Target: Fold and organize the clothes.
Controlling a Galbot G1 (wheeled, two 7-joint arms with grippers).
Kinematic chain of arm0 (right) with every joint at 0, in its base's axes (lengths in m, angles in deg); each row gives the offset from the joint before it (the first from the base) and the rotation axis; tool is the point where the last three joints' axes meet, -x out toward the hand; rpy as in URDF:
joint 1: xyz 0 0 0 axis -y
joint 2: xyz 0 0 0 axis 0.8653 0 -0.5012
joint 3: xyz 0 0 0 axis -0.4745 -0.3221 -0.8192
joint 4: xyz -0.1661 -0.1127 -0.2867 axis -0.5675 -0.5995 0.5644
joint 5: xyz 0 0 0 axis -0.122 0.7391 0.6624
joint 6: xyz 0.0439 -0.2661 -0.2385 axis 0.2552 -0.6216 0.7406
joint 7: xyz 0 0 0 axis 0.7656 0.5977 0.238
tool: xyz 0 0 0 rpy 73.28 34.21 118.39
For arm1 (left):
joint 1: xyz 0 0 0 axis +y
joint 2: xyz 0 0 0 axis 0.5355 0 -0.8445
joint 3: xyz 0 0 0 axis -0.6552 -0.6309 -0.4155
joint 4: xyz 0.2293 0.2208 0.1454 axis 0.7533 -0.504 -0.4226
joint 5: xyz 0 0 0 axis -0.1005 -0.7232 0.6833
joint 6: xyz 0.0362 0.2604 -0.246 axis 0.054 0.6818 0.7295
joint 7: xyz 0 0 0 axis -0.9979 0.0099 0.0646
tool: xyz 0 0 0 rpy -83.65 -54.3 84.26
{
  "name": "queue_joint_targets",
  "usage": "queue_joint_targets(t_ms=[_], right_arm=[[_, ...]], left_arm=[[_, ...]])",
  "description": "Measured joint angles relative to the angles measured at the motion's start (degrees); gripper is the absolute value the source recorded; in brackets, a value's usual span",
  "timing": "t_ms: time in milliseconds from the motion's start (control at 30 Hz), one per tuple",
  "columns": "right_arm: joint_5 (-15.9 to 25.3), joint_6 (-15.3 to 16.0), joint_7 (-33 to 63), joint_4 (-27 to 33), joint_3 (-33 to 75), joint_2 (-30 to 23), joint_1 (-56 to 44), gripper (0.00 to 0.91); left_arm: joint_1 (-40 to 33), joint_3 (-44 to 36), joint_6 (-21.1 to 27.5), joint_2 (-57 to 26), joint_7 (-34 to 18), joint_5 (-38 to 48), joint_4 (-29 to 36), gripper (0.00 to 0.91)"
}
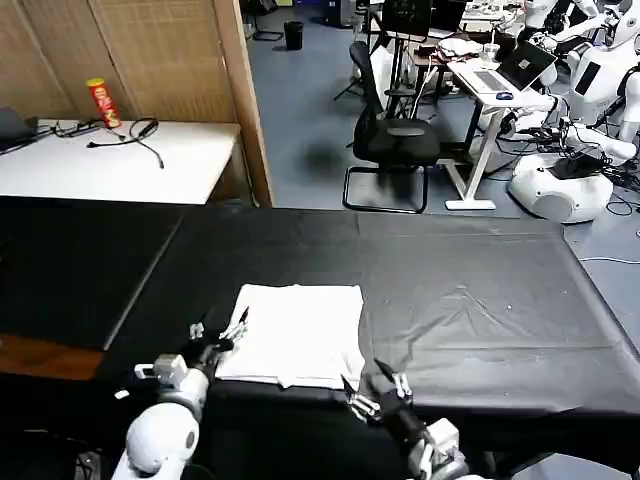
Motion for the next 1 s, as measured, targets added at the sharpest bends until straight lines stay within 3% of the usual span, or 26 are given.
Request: queue_joint_targets(t_ms=[133,167,200,233,267,767,1000], right_arm=[[-0.27,-0.24,0.50,-3.02,1.68,-0.41,-1.72,0.878],[-0.31,-0.23,0.59,-3.60,1.90,-0.48,-1.79,0.878],[-0.35,-0.18,0.70,-4.09,1.98,-0.53,-1.80,0.878],[-0.37,-0.12,0.81,-4.48,2.04,-0.58,-1.74,0.878],[-0.38,-0.06,0.91,-4.78,2.11,-0.62,-1.66,0.878],[-0.70,0.13,1.25,-6.12,3.61,-0.89,-0.19,0.878],[-0.86,0.15,1.39,-5.85,4.52,-1.45,0.64,0.878]], left_arm=[[0.25,0.10,0.09,0.37,0.02,1.05,-1.06,0.878],[0.40,0.13,0.12,0.53,0.03,1.17,-1.28,0.731],[0.52,0.13,0.11,0.61,0.04,1.32,-1.35,0.361],[0.65,0.15,0.12,0.64,0.05,1.73,-1.35,0.059],[0.76,0.15,0.19,0.67,0.06,2.14,-1.35,0.000],[0.54,0.06,3.68,0.82,-0.39,7.62,0.52,0.000],[-0.58,1.53,4.34,-0.73,1.64,0.30,1.60,0.000]])
